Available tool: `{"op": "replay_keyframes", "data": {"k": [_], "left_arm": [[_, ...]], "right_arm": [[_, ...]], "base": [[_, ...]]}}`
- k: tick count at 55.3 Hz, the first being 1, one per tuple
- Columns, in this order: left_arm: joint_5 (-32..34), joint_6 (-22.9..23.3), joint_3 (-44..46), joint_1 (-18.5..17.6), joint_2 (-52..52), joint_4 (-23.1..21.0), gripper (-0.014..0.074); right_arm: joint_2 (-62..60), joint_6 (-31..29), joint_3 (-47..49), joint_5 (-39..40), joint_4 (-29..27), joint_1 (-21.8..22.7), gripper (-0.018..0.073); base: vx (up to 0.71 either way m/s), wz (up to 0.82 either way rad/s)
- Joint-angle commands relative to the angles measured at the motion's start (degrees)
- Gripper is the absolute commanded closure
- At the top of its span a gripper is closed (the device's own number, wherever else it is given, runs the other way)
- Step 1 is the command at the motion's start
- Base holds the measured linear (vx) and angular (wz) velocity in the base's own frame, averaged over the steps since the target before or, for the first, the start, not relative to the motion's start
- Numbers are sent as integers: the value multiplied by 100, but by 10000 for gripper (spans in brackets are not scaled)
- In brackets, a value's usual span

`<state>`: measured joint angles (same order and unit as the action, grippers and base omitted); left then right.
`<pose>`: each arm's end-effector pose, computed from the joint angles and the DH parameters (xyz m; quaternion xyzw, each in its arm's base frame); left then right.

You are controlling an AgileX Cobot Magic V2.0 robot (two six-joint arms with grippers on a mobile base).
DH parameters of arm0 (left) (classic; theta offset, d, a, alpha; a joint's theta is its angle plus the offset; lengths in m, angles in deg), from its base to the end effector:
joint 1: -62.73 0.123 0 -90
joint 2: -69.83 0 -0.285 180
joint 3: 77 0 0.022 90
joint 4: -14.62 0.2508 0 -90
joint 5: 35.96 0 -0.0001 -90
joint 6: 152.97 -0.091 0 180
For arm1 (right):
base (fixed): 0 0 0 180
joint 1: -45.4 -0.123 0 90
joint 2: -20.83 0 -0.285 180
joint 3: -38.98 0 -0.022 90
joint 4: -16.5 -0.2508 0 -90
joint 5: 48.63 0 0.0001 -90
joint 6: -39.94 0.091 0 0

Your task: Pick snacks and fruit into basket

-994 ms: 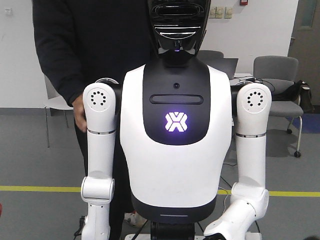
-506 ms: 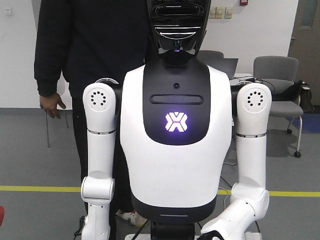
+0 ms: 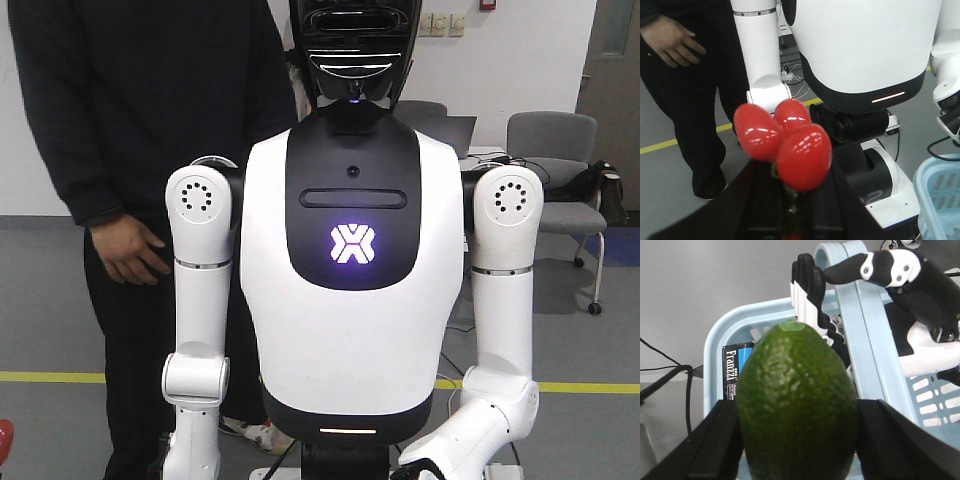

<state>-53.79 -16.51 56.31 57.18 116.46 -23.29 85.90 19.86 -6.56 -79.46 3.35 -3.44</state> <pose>0.1388 -0.0307 0.3106 0.1432 0.7922 -0.0688 0.5892 0.1101 0.1421 0.2437 -0.4700 0.8147 0.1666 0.2959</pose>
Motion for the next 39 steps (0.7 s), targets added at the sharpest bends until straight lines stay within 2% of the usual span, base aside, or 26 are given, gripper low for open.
{"op": "replay_keyframes", "data": {"k": [1,6,12,22,29,32,35,39], "left_arm": [[286,26,181,-24,-28,-115,596],[248,26,181,-24,-28,-115,596],[212,26,181,-24,-28,-115,596],[208,26,181,-24,-28,-115,596],[212,26,181,-24,-28,-121,596],[212,26,181,-24,-28,-121,596],[217,10,181,-24,-28,-121,596],[209,5,192,-24,-28,-121,596]], "right_arm": [[-25,-88,164,531,-65,3,95],[-25,-68,164,534,-65,3,-17],[-25,-68,164,555,-42,3,-85],[-41,9,177,591,-42,3,-72],[-178,543,285,779,28,14,-35],[-304,761,338,918,289,14,-18],[-468,1059,360,1085,775,14,-5],[-719,1733,360,1189,1415,176,6]], "base": [[0,0],[0,0],[0,0],[0,0],[0,0],[0,0],[0,0],[0,0]]}}
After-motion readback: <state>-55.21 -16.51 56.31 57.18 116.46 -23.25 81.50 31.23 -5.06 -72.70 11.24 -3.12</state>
